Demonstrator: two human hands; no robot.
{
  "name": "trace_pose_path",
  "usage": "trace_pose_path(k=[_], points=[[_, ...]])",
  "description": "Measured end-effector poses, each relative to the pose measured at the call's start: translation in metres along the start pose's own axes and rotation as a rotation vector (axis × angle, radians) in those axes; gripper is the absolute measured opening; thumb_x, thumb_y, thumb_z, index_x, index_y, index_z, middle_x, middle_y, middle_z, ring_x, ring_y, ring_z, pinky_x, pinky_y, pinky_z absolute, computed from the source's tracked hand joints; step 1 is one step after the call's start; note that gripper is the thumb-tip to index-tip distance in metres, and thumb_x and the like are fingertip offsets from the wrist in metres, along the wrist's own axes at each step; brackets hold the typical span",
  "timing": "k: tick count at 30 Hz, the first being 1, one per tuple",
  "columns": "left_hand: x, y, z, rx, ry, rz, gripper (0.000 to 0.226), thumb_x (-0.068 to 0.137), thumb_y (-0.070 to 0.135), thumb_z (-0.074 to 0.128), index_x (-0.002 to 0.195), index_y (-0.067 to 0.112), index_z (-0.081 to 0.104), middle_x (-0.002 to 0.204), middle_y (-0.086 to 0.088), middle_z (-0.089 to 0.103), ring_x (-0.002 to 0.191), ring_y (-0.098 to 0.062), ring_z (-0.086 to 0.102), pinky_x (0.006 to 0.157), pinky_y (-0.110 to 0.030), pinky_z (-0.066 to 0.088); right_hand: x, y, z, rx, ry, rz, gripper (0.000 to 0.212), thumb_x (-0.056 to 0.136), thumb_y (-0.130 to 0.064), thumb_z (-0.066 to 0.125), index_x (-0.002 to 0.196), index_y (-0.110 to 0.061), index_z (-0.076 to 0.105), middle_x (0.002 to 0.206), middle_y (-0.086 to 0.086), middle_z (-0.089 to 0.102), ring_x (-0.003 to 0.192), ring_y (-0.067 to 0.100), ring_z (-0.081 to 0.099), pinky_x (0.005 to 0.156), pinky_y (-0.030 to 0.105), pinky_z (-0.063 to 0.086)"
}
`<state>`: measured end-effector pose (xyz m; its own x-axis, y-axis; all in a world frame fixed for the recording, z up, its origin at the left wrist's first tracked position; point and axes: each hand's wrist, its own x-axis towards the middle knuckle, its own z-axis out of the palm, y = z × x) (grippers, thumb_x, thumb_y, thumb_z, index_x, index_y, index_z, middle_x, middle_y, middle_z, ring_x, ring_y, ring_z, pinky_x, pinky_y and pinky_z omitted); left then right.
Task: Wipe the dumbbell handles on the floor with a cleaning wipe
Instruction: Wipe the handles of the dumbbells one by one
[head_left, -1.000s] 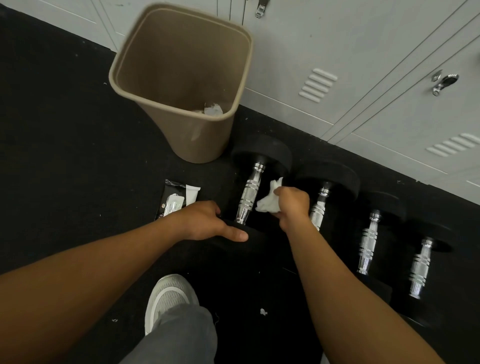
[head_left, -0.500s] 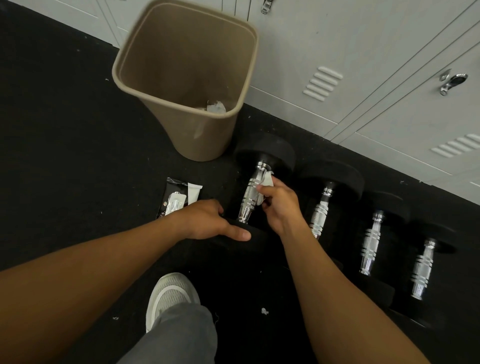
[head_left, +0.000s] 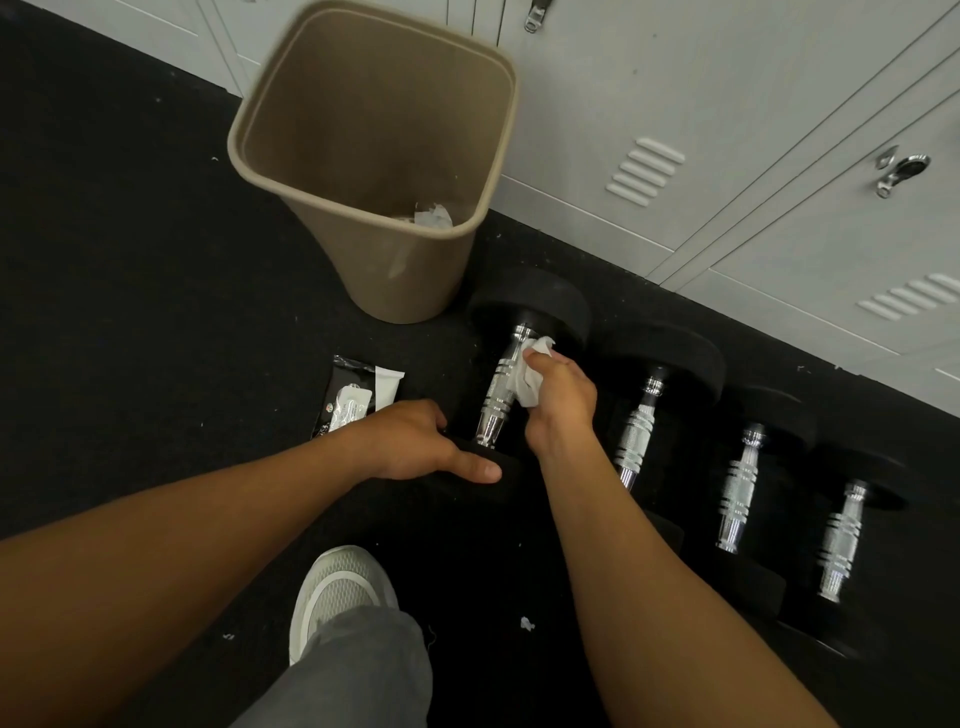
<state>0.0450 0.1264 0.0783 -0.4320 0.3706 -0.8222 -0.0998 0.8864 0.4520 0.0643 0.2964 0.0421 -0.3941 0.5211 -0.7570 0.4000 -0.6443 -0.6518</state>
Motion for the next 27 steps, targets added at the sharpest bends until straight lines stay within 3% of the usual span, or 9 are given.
trace_pose_path(k=[3,7,9,12,15,18,20,24,27], points=[[0.000,0.000,0.001,0.000,0.010,0.004,0.111,0.054,0.075,0.077,0.143,0.018,0.044,0.140,-0.001,0.052,0.123,-0.017,0.052,0.100,-0.030,0.043,-0.002,0.001,0.002,-0.099,0.010,-0.082,0.024,0.080,-0.001,0.071,0.098,-0.017,0.068,0.102,0.005,0.070,0.090,0.018,0.068,0.078,0.032,0.057],[0.001,-0.001,0.000,-0.010,0.007,0.003,0.111,0.056,0.074,0.078,0.145,0.018,0.043,0.143,-0.001,0.050,0.126,-0.018,0.050,0.098,-0.028,0.042,-0.009,0.005,-0.002,-0.257,-0.073,-0.200,0.039,0.083,-0.001,0.068,0.115,-0.023,0.067,0.101,-0.008,0.068,0.088,0.007,0.066,0.066,0.017,0.051],[0.001,-0.001,0.000,-0.015,-0.002,0.001,0.110,0.057,0.073,0.078,0.145,0.018,0.043,0.143,-0.001,0.050,0.126,-0.018,0.050,0.096,-0.028,0.041,-0.011,0.008,-0.005,-0.341,-0.117,-0.234,0.037,0.084,0.002,0.064,0.105,-0.028,0.069,0.093,-0.013,0.069,0.085,0.004,0.066,0.065,0.016,0.049],[0.000,-0.001,0.000,-0.022,-0.008,0.002,0.110,0.056,0.073,0.078,0.145,0.019,0.043,0.142,-0.001,0.050,0.126,-0.017,0.050,0.099,-0.029,0.042,-0.010,0.008,-0.009,-0.410,-0.147,-0.230,0.039,0.081,0.007,0.059,0.093,-0.028,0.072,0.091,-0.007,0.073,0.086,0.008,0.068,0.069,0.020,0.051],[0.000,-0.002,0.000,-0.020,-0.001,0.000,0.111,0.055,0.075,0.077,0.145,0.019,0.043,0.142,-0.001,0.051,0.125,-0.017,0.050,0.101,-0.029,0.042,-0.005,0.008,-0.011,-0.450,-0.141,-0.228,0.028,0.081,0.003,0.063,0.096,-0.018,0.073,0.086,-0.003,0.074,0.080,0.009,0.070,0.064,0.018,0.051],[0.000,-0.001,0.000,-0.020,0.005,0.004,0.110,0.055,0.074,0.077,0.144,0.018,0.044,0.142,-0.002,0.051,0.126,-0.018,0.051,0.100,-0.028,0.042,0.000,0.007,-0.015,-0.467,0.013,-0.234,0.009,0.086,-0.006,0.062,0.079,-0.010,0.065,0.068,0.003,0.062,0.059,0.011,0.058,0.053,0.022,0.044],[-0.001,-0.001,0.000,-0.022,0.001,0.005,0.110,0.056,0.073,0.077,0.145,0.018,0.043,0.142,-0.002,0.050,0.126,-0.018,0.050,0.101,-0.029,0.042,0.006,0.005,-0.017,-0.401,0.091,-0.190,0.007,0.087,-0.007,0.057,0.082,-0.008,0.062,0.074,0.007,0.058,0.063,0.014,0.054,0.057,0.027,0.045],[0.000,-0.001,0.000,-0.023,-0.008,0.002,0.110,0.056,0.074,0.077,0.145,0.018,0.043,0.142,-0.002,0.050,0.126,-0.018,0.050,0.101,-0.029,0.042,0.009,-0.002,-0.017,-0.188,0.007,-0.048,0.038,0.087,0.003,0.049,0.124,-0.004,0.057,0.113,0.010,0.060,0.099,0.022,0.061,0.085,0.036,0.057],[0.000,-0.001,0.000,-0.021,-0.013,0.003,0.109,0.057,0.074,0.077,0.144,0.018,0.043,0.142,-0.001,0.050,0.126,-0.018,0.050,0.102,-0.030,0.042,0.008,-0.010,-0.008,-0.202,-0.034,-0.017,0.032,0.087,0.007,0.046,0.114,-0.005,0.058,0.103,0.011,0.060,0.094,0.023,0.061,0.088,0.041,0.057]])
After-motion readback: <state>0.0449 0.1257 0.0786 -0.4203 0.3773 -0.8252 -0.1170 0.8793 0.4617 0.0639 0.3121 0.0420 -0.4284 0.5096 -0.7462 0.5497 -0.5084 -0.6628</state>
